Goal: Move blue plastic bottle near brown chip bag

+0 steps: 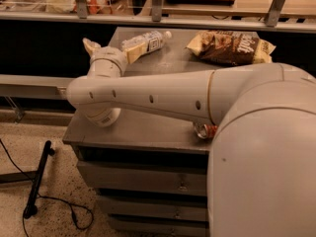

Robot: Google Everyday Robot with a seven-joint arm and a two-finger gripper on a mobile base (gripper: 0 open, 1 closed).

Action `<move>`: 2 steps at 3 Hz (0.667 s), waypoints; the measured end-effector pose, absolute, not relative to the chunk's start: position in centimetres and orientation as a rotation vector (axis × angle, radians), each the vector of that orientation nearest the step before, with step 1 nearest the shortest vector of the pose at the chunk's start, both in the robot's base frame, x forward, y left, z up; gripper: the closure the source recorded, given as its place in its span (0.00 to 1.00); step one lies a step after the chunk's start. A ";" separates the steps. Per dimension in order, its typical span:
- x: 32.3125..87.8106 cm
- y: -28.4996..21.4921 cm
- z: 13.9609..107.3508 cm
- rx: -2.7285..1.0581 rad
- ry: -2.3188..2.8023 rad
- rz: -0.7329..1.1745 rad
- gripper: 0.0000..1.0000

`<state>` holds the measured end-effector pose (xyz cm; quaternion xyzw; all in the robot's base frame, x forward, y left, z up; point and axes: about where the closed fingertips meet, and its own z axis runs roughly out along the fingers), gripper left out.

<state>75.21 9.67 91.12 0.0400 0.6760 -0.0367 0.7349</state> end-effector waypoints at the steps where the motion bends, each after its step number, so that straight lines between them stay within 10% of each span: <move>1: 76.9 9.0 91.9 0.177 1.511 -0.088 0.00; 2: 78.5 9.0 92.8 0.246 1.568 -0.071 0.00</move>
Offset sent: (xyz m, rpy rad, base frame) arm 0.0501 -0.0013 0.0241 0.1891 0.1679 -0.1173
